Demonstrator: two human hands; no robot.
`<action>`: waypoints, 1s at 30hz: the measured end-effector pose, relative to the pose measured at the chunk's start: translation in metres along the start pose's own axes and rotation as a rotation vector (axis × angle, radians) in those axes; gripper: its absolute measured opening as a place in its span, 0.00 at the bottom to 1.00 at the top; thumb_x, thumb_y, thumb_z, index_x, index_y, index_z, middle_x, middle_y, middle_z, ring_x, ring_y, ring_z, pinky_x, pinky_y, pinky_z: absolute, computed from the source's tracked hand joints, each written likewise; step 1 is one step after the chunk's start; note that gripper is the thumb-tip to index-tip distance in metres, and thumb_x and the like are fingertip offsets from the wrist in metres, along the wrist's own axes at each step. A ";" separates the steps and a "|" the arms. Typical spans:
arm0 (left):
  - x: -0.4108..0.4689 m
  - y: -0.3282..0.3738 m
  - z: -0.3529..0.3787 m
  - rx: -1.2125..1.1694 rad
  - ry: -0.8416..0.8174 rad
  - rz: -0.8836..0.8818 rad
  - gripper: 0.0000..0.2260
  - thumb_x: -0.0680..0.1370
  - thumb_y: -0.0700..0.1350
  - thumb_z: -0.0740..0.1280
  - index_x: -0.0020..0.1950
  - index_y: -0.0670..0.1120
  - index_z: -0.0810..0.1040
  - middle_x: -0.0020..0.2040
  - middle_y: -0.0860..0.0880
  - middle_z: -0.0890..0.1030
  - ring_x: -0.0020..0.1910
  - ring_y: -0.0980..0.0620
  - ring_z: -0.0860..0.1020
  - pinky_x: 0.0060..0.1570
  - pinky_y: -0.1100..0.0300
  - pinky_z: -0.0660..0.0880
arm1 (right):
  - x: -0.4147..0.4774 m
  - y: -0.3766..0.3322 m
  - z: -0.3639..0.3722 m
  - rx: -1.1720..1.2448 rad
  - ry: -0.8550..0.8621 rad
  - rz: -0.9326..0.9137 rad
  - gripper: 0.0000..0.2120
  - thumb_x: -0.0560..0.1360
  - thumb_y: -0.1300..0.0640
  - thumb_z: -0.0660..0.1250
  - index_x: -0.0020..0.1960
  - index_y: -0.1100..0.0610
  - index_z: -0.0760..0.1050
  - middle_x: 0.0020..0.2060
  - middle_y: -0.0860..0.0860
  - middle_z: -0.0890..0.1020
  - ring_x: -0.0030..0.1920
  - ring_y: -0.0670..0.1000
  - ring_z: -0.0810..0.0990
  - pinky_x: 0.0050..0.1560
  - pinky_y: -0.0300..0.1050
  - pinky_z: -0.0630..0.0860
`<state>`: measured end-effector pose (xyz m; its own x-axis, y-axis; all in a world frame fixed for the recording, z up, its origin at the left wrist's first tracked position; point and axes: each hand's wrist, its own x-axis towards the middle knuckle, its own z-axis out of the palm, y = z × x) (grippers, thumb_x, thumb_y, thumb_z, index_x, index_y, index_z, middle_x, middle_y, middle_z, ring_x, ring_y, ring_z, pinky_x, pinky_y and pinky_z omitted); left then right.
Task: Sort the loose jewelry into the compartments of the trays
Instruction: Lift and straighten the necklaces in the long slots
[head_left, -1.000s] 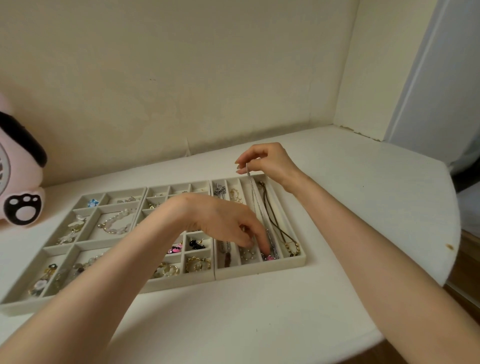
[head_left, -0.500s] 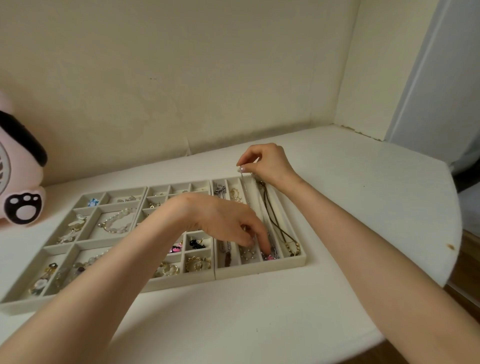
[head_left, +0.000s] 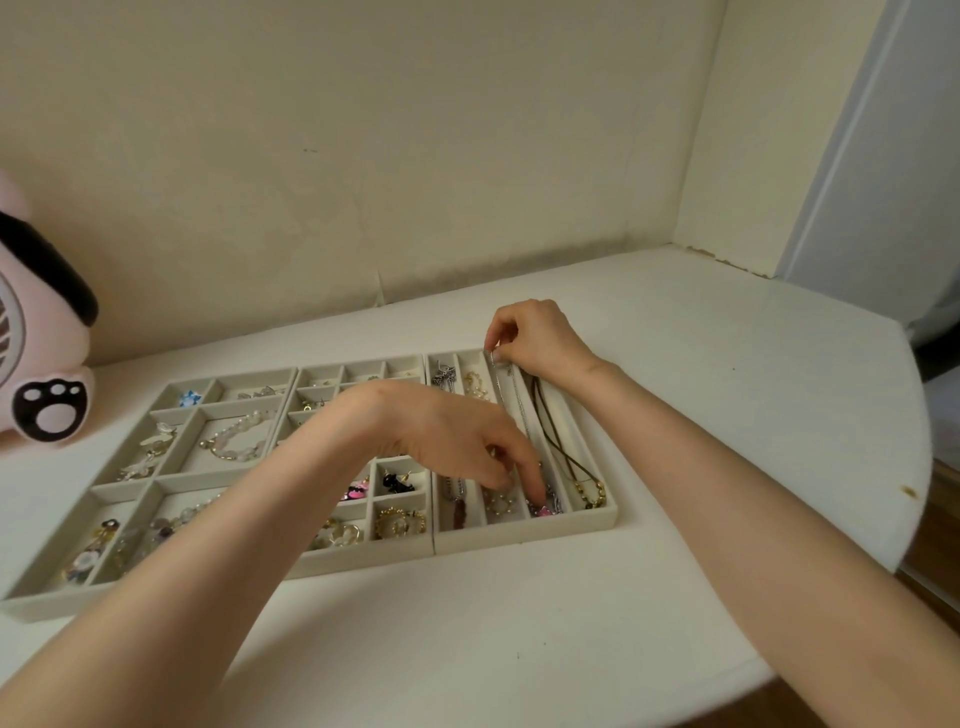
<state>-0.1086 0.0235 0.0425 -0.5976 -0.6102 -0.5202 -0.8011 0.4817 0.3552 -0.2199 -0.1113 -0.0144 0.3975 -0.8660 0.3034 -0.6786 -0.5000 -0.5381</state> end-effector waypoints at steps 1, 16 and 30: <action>0.000 0.000 0.000 0.001 -0.002 0.001 0.14 0.80 0.42 0.59 0.61 0.55 0.76 0.56 0.45 0.76 0.54 0.46 0.73 0.60 0.50 0.70 | 0.001 -0.001 0.001 -0.020 -0.002 0.003 0.07 0.66 0.67 0.74 0.43 0.59 0.82 0.37 0.50 0.80 0.38 0.45 0.75 0.42 0.35 0.69; 0.002 -0.002 0.000 -0.010 0.014 0.002 0.15 0.80 0.41 0.58 0.61 0.55 0.77 0.55 0.50 0.77 0.52 0.49 0.74 0.57 0.55 0.71 | 0.000 -0.006 0.009 -0.261 0.011 -0.028 0.05 0.69 0.65 0.71 0.43 0.57 0.81 0.45 0.51 0.76 0.47 0.52 0.78 0.42 0.40 0.66; 0.003 -0.012 -0.001 -0.025 0.042 0.066 0.13 0.78 0.48 0.58 0.59 0.57 0.77 0.57 0.45 0.77 0.53 0.45 0.74 0.56 0.48 0.72 | 0.000 -0.003 -0.008 -0.175 0.053 0.041 0.06 0.70 0.60 0.70 0.43 0.52 0.83 0.36 0.43 0.74 0.42 0.46 0.73 0.41 0.40 0.66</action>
<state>-0.1014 0.0154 0.0375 -0.6496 -0.6037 -0.4620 -0.7601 0.5062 0.4073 -0.2226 -0.1098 -0.0067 0.3374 -0.8823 0.3280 -0.7923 -0.4544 -0.4072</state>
